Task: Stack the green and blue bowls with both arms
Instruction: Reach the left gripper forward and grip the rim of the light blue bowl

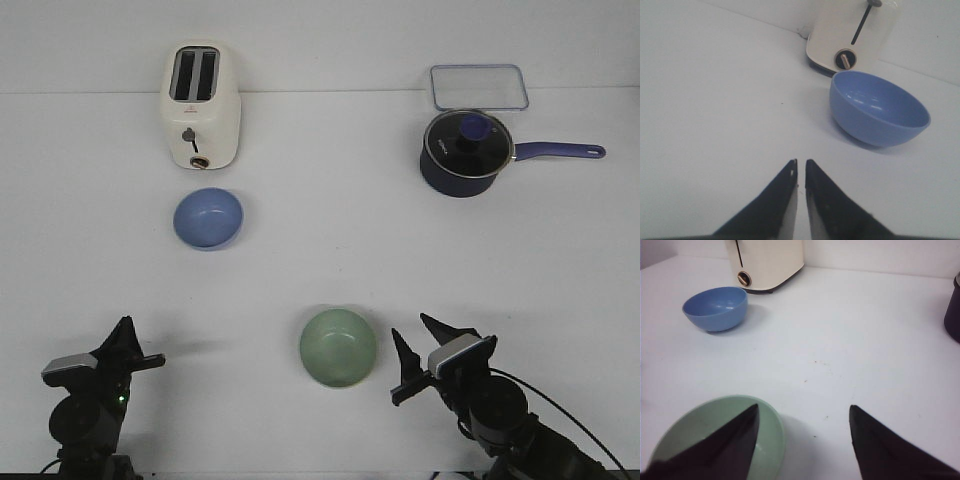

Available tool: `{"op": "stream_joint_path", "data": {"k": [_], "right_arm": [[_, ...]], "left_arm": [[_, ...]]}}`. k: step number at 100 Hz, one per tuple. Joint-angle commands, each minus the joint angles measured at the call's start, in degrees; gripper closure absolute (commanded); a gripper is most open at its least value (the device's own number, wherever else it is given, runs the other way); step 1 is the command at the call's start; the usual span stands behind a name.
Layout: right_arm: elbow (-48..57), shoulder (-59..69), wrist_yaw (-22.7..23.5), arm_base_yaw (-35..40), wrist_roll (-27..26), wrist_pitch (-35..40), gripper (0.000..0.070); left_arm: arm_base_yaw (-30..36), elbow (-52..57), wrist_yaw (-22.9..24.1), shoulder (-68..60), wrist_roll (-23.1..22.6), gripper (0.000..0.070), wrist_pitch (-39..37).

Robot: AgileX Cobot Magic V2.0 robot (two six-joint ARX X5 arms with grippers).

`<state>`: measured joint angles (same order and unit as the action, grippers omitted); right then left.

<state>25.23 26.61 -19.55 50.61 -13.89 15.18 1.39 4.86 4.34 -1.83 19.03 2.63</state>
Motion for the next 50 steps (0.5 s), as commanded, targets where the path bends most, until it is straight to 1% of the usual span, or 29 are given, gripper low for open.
{"op": "stream_joint_path", "data": {"k": [1, 8, 13, 16, 22, 25, 27, 29, 36, 42, 50], "right_arm": [[0.2, 0.1, 0.0, 0.6, 0.3, -0.5, 0.0327], [0.2, 0.1, 0.0, 0.6, 0.3, -0.6, 0.0327], [0.2, 0.1, 0.0, 0.6, 0.3, -0.6, 0.0327], [0.2, 0.1, 0.0, 0.6, 0.2, -0.6, 0.0327], [0.2, 0.1, 0.0, 0.6, 0.2, -0.6, 0.0327], [0.2, 0.1, 0.0, 0.6, 0.2, -0.6, 0.0327], [0.2, 0.1, 0.0, 0.6, 0.2, -0.6, 0.0327], [0.2, 0.1, 0.0, 0.6, 0.2, -0.6, 0.0327], [0.2, 0.1, 0.0, 0.6, 0.2, -0.6, 0.0327], [0.2, 0.1, 0.0, 0.6, 0.2, -0.6, 0.0327], [0.2, 0.1, 0.0, 0.6, 0.3, -0.6, 0.0327]], "left_arm": [[0.0, 5.4, 0.0, -2.0, 2.7, 0.0688, -0.6], [0.0, 11.1, -0.1, -6.8, 2.4, 0.0688, 1.9], [0.0, 15.5, -0.3, -11.5, 0.5, 0.0668, 4.4], [0.0, 18.1, -0.9, -14.6, -1.0, 0.0600, 6.0], [0.0, 23.3, -1.5, -21.5, -3.1, 0.0404, 8.3], [0.0, 25.8, -1.5, -25.0, -3.5, 0.0347, 9.3], [0.0, 27.5, -1.5, -27.3, -3.8, 0.0327, 9.8], [0.0, 29.0, -1.6, -29.7, -4.3, 0.0316, 10.2], [0.0, 34.1, -1.6, -38.4, -6.1, 0.0318, 10.3], [0.0, 38.1, -1.7, -45.9, -6.5, 0.0318, 9.5], [0.0, 43.4, -4.0, -56.0, -6.5, 0.0317, 8.8]]}}
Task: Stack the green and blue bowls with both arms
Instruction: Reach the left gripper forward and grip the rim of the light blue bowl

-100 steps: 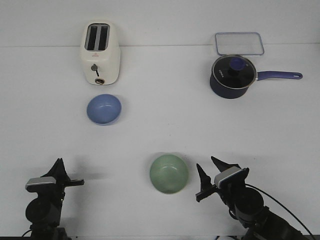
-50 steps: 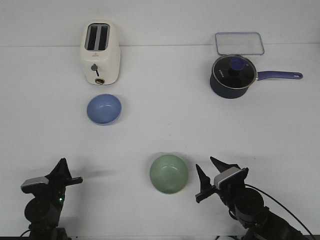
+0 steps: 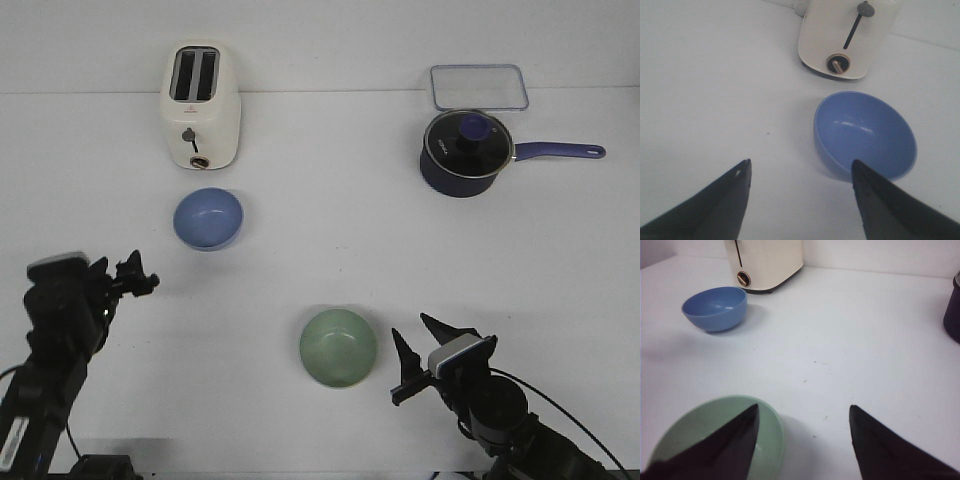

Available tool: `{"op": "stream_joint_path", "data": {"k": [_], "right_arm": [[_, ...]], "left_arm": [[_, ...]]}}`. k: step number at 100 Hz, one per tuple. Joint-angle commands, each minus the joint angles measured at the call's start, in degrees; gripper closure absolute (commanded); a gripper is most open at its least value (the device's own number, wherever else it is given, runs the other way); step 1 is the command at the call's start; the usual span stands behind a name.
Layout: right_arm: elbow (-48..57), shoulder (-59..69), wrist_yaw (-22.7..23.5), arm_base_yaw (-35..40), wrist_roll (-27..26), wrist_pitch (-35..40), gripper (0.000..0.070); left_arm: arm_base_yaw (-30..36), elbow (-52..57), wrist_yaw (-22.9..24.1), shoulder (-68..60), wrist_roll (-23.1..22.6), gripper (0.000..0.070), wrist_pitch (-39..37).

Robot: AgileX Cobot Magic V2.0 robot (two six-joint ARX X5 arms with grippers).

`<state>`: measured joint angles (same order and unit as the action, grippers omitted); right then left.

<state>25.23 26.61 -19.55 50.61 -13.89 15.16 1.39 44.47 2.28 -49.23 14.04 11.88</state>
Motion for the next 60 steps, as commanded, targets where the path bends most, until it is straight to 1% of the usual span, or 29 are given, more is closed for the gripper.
{"op": "stream_joint_path", "data": {"k": [1, 15, 25, 42, 60], "right_arm": [[0.2, 0.1, 0.0, 0.6, 0.3, -0.6, 0.0327], [0.2, 0.1, 0.0, 0.6, 0.3, -0.6, 0.0327], [0.2, 0.1, 0.0, 0.6, 0.3, -0.6, 0.0327], [0.2, 0.1, 0.0, 0.6, 0.3, -0.6, 0.0327], [0.2, 0.1, -0.2, 0.6, 0.3, -0.6, 0.0327]], "left_arm": [[0.0, 4.5, -2.3, -9.9, -1.5, 0.0317, -0.4], [0.0, 14.4, -8.8, -27.0, -1.4, 0.0317, 0.3], [0.2, 20.7, -11.4, -37.1, -1.4, 0.0317, 0.6], [0.5, 28.6, -11.6, -49.2, -1.3, 0.0317, 2.6], [0.5, 31.2, -11.3, -55.1, -1.4, 0.0321, 3.0]]}}
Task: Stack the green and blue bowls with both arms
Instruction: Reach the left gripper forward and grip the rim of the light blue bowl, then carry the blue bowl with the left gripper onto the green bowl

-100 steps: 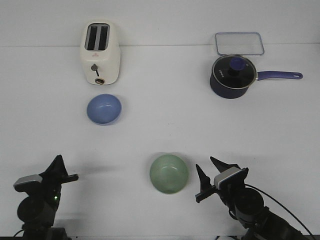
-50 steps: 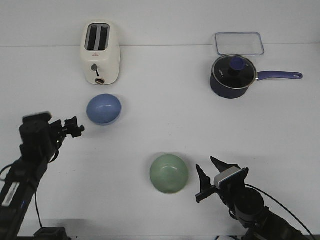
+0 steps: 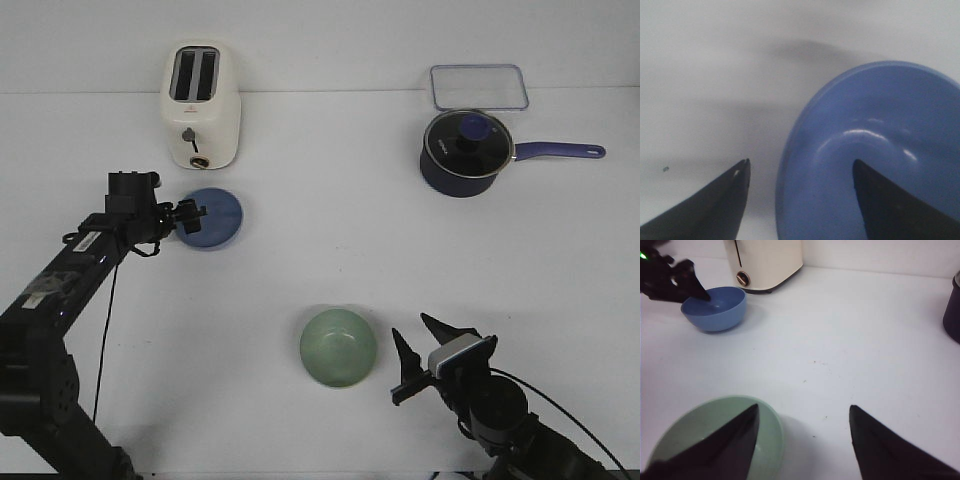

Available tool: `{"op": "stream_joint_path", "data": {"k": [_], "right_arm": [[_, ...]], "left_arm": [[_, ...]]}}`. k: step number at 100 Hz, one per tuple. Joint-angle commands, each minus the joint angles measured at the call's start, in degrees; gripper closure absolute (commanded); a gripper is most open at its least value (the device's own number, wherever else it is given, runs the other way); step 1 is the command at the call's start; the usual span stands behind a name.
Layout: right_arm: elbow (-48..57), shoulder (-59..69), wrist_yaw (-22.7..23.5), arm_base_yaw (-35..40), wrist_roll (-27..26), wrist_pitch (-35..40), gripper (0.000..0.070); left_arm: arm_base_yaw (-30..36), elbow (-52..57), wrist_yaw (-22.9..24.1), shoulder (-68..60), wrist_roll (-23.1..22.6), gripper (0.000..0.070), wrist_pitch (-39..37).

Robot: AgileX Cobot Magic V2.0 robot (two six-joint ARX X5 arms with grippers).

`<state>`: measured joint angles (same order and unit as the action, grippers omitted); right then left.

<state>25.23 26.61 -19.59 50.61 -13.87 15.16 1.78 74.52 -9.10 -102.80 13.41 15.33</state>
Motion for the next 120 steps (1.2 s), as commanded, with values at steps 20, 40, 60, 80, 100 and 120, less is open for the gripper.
{"op": "stream_joint_path", "data": {"k": [20, 40, 60, 80, 100, 120], "right_arm": [[0.2, 0.1, -0.2, 0.6, 0.2, -0.6, 0.0327], [0.2, 0.1, -0.3, 0.6, 0.2, -0.6, 0.0327], [0.2, 0.1, -0.4, 0.6, 0.3, -0.6, 0.0327], [0.2, 0.1, -0.4, 0.6, 0.3, -0.6, 0.0327], [0.2, 0.1, -0.4, 0.6, 0.3, -0.6, 0.0327], [0.2, 0.1, -0.4, 0.5, 0.5, -0.7, 0.0327]], "left_arm": [[0.1, 1.2, 0.7, -2.4, -1.1, 0.0698, -0.4], [0.5, 1.2, 0.3, -0.3, -1.2, 0.0689, 1.1], [3.6, 1.2, -1.7, 10.4, -2.5, 0.0690, 3.8], [13.7, 0.6, -5.1, 20.0, -2.4, 0.0691, 9.3], [28.7, -4.0, -3.7, 20.9, -0.5, 0.0691, 9.3], [38.2, -9.5, 0.5, 20.0, 2.1, 0.0691, 5.1]]}}
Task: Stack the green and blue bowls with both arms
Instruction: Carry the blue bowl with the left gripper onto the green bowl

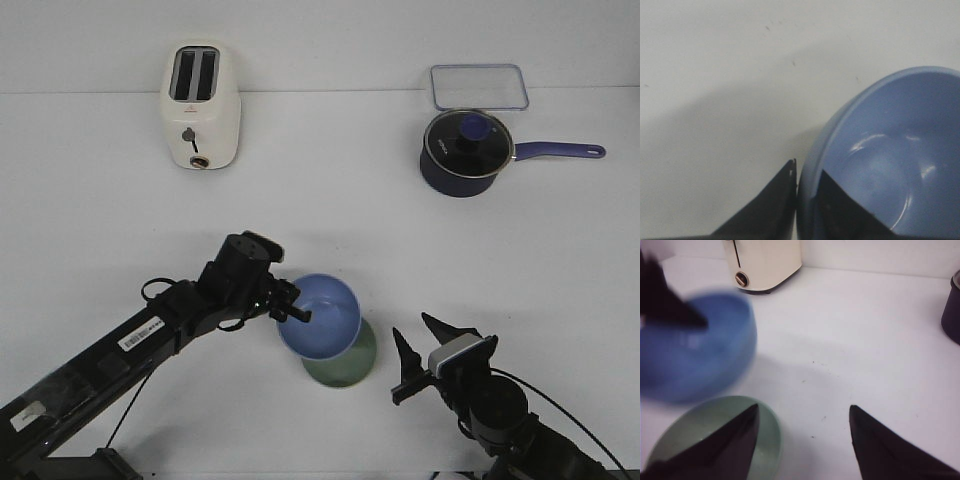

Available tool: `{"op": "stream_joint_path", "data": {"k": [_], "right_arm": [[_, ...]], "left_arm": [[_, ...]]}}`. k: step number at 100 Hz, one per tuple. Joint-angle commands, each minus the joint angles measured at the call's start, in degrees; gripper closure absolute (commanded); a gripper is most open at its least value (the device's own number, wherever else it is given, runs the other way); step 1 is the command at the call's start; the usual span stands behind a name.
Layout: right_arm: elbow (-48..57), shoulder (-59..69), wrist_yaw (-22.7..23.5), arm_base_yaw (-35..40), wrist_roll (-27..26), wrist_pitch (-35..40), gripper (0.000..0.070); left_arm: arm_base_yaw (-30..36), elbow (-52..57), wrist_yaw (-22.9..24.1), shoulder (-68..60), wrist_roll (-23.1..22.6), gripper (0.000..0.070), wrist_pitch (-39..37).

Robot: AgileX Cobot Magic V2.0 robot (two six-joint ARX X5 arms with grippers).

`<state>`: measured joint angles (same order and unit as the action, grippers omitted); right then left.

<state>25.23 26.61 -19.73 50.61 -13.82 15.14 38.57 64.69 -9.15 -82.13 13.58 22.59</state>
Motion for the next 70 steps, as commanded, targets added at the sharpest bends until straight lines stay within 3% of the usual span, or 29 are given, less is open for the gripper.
{"op": "stream_joint_path", "data": {"k": [1, 40, 44, 54, 58, 70], "right_arm": [[0.2, 0.1, -0.3, 0.5, 0.4, -0.7, 0.0327], [0.2, 0.1, -1.3, 0.5, 0.4, -1.0, 0.0327], [0.2, 0.1, -1.3, 0.5, 0.4, -1.0, 0.0327], [0.2, 0.1, -1.3, 0.5, 0.4, -1.0, 0.0326], [0.2, 0.1, -1.3, 0.5, 0.4, -1.0, 0.0326], [0.2, 0.1, -1.3, 0.5, 0.4, -1.0, 0.0326]], "left_arm": [[1.7, 0.2, 0.6, -0.7, 2.1, 0.0691, -2.2], [6.1, -0.4, 1.7, -4.3, 3.5, 0.0676, -2.7], [6.3, -0.4, 1.8, -4.3, 3.5, 0.0628, -2.8], [6.3, -0.4, 1.8, -4.3, 3.5, 0.0379, -2.6], [6.3, -0.4, 1.8, -4.3, 3.6, 0.0310, -2.5], [6.2, -0.3, 1.9, -3.4, 3.3, 0.0302, -2.5]]}}
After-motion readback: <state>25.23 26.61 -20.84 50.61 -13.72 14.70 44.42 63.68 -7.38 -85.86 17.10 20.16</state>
